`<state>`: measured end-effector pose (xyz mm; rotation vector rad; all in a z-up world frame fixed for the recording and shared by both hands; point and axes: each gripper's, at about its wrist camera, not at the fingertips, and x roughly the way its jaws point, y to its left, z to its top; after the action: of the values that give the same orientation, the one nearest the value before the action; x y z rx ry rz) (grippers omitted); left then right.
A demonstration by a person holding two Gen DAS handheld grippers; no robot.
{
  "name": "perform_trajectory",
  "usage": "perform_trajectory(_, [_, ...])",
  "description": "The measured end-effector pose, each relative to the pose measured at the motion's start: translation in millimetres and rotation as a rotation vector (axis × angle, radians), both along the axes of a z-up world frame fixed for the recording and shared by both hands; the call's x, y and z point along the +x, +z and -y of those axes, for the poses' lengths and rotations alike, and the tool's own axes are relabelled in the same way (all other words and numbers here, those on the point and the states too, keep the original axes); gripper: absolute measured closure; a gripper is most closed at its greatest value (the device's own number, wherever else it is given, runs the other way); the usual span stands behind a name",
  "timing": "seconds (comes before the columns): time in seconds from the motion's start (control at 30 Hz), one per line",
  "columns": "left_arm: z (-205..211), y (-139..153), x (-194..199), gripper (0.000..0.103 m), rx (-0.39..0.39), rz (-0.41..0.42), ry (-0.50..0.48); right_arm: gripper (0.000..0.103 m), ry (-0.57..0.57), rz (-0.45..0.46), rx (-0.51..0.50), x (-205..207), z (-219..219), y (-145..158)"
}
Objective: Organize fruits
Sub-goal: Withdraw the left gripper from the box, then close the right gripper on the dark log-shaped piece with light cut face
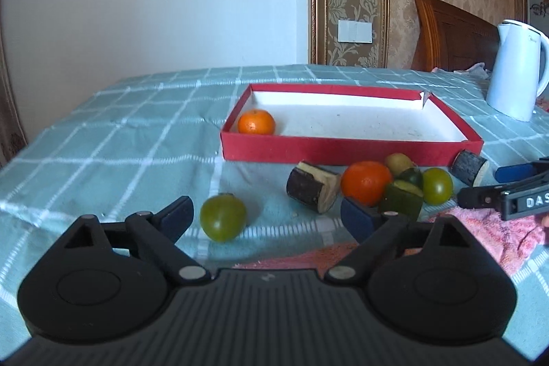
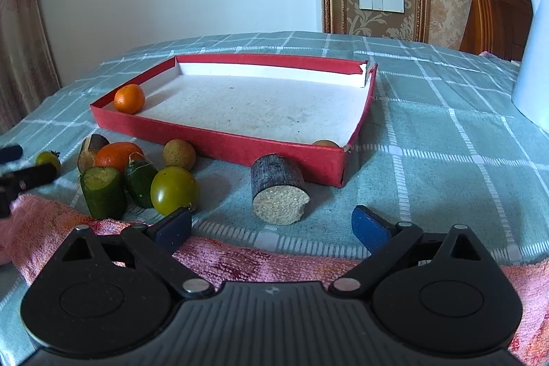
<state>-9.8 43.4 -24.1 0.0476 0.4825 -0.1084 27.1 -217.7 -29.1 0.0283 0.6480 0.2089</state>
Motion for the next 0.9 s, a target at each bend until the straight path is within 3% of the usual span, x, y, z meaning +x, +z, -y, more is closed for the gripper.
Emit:
perform_trajectory(0.2, [-5.9,-7.7,5.7,0.008,-0.018,-0.033,-0.009,0.003,-0.008,0.020,0.014,-10.6,4.4,1.9])
perform_trajectory(0.37, [0.8,-10.9,13.0,0.004,0.025,-0.075,-0.025,0.003,-0.042,0.049,0.022,-13.9,9.3,4.5])
perform_trajectory(0.47, [4.3,-12.7,14.3,0.003,0.049,-0.087,-0.027,0.013,-0.049,0.060,-0.028,-10.0,6.1,4.9])
perform_trajectory(0.53, [2.4,-13.5,15.6,0.002,0.038,-0.098,-0.026,0.030,-0.052,0.070,-0.070,-5.6,3.3,5.2])
perform_trajectory(0.6, [0.0,-14.0,16.9,0.000,0.020,-0.110,-0.025,0.039,-0.040,0.047,-0.068,2.2,3.3,3.9])
perform_trajectory(0.77, [-1.9,-15.1,20.3,0.000,0.005,-0.135,-0.030,0.045,-0.025,0.037,-0.052,10.3,3.4,3.1])
perform_trajectory(0.9, [-0.8,-14.9,20.1,0.000,0.010,-0.137,-0.028,0.057,-0.009,0.035,-0.051,13.1,0.9,2.8])
